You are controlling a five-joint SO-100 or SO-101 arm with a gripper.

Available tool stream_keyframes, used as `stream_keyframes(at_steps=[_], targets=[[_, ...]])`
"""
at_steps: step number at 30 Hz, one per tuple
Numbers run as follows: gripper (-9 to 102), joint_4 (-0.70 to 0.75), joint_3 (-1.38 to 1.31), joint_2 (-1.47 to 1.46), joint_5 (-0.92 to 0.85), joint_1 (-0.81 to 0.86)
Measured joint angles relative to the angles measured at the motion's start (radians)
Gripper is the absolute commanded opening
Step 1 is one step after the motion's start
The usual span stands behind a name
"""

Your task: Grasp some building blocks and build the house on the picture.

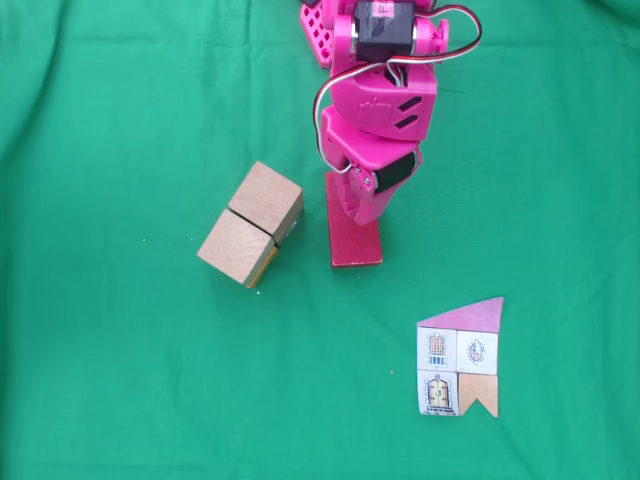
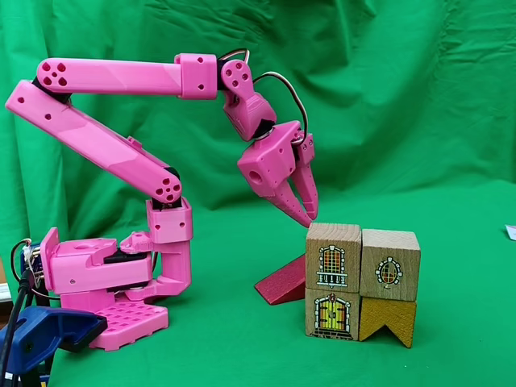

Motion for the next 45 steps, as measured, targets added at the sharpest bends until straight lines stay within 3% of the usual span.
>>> stream_keyframes(at_steps=[12, 20, 33, 45], targets=[[1, -0.003, 0.052, 0.002, -0.612, 0.0], [1, -0.003, 0.081, -0.005, -0.896, 0.0], [1, -0.005, 0.147, -0.005, -1.025, 0.0], [1, -0.215, 0.15, -0.089, -1.025, 0.0]])
